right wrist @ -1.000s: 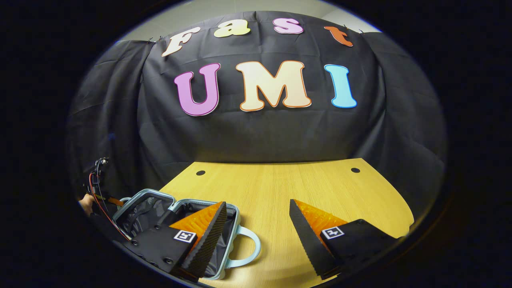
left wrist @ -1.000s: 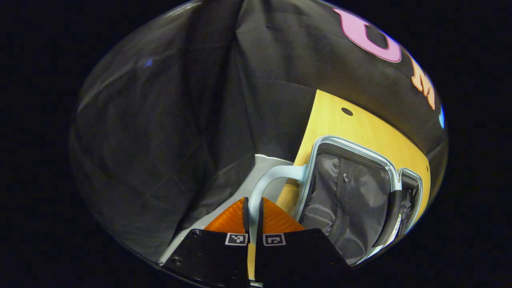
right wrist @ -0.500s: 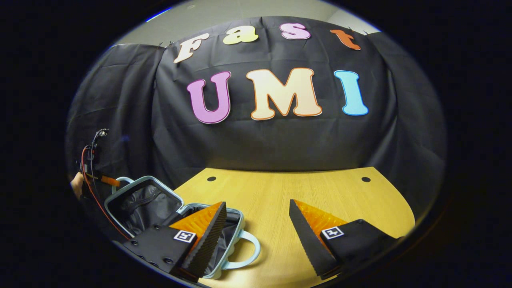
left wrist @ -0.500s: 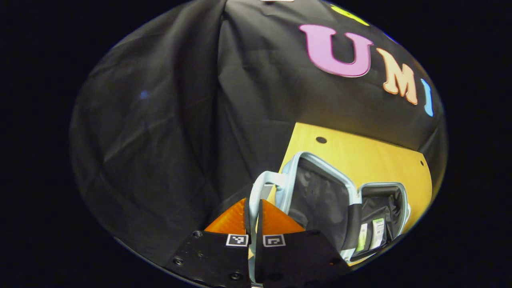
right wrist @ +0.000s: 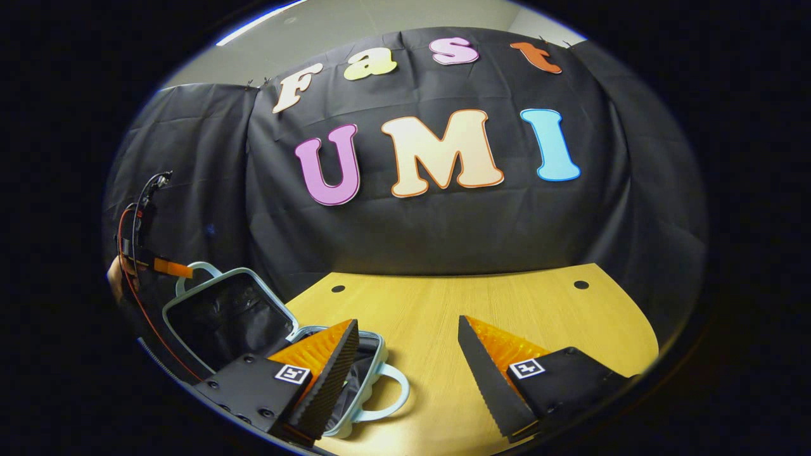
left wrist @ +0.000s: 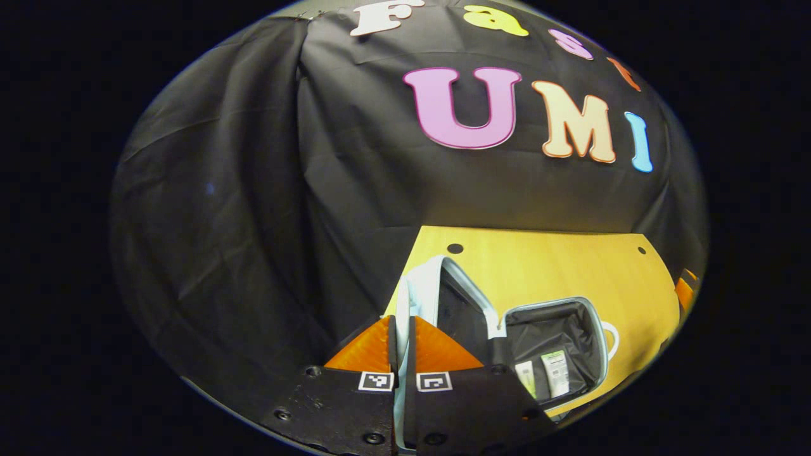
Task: First open the suitcase, pack the skin care products into it, and then close the suitcase.
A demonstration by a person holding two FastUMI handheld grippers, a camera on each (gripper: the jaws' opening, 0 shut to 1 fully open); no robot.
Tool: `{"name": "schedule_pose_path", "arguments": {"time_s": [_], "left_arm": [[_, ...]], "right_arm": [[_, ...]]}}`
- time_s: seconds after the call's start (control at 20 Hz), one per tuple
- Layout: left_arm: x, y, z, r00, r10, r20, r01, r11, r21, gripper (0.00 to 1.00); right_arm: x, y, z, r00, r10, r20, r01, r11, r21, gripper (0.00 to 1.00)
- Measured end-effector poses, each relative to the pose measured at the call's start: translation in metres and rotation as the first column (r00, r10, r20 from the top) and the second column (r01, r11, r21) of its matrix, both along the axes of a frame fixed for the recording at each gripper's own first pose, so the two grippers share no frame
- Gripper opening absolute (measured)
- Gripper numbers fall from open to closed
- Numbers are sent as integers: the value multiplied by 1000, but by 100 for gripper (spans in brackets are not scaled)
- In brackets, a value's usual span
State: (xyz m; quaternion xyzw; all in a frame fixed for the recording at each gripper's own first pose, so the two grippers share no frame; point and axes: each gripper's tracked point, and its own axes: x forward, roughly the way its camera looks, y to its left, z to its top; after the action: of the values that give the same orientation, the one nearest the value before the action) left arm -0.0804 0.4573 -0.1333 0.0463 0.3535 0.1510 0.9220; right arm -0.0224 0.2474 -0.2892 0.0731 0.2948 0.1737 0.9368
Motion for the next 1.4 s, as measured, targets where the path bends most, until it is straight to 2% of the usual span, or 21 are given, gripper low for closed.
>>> {"name": "schedule_pose_path", "arguments": {"time_s": [0.25, 0.65, 0.8, 1.0, 1.15, 1.4], "left_arm": [[19, -76, 20, 994, -93, 61, 97, 993, -66, 0], [38, -192, 13, 963, -229, 143, 255, 946, -201, 0], [42, -228, -3, 953, -266, 145, 295, 926, -236, 0], [42, -283, -30, 940, -311, 142, 341, 885, -316, 0], [40, -322, -61, 935, -338, 106, 353, 866, -354, 0], [37, -362, -118, 932, -363, -1, 341, 876, -340, 0]], "right_arm": [[-1, -36, 3, 1000, -15, 6, 15, 1000, 13, 98], [-5, -88, 9, 999, -51, 11, 51, 999, 14, 98], [-9, -107, 12, 998, -60, 14, 60, 998, 4, 98], [-14, -142, 16, 996, -80, 30, 81, 997, -21, 98], [-18, -174, 17, 995, -95, 29, 96, 994, -46, 98], [-24, -220, 17, 993, -112, 25, 113, 992, -61, 98]]}}
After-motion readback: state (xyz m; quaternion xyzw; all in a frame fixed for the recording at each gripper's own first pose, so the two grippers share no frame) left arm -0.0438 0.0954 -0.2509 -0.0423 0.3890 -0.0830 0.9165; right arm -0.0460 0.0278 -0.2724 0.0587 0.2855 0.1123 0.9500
